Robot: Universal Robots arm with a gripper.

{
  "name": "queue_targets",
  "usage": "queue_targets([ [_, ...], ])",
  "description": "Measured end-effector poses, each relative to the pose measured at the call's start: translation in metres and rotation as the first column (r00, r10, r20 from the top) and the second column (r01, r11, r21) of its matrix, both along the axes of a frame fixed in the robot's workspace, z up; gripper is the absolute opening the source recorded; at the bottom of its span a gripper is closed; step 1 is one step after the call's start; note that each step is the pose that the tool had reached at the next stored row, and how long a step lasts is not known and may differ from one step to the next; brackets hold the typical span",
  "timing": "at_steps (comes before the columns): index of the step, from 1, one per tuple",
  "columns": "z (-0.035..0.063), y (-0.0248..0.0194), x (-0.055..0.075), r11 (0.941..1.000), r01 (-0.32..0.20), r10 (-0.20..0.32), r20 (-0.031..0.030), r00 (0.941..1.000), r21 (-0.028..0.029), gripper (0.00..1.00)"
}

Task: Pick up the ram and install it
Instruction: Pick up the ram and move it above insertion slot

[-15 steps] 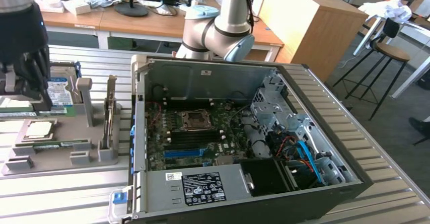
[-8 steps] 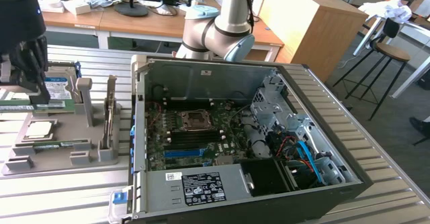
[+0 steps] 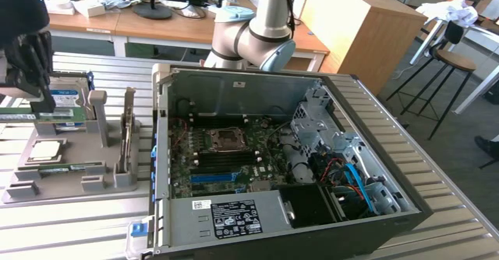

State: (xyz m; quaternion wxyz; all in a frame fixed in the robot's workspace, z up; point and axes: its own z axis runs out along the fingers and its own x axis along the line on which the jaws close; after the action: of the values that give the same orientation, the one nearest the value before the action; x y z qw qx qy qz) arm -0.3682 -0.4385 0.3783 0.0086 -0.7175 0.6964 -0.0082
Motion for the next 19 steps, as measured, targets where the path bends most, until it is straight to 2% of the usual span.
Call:
queue_targets([
  [19, 0.0329, 0.0000, 0.000, 1.0000, 0.000, 0.000, 0.0000, 1.0000, 0.0000, 0.11],
])
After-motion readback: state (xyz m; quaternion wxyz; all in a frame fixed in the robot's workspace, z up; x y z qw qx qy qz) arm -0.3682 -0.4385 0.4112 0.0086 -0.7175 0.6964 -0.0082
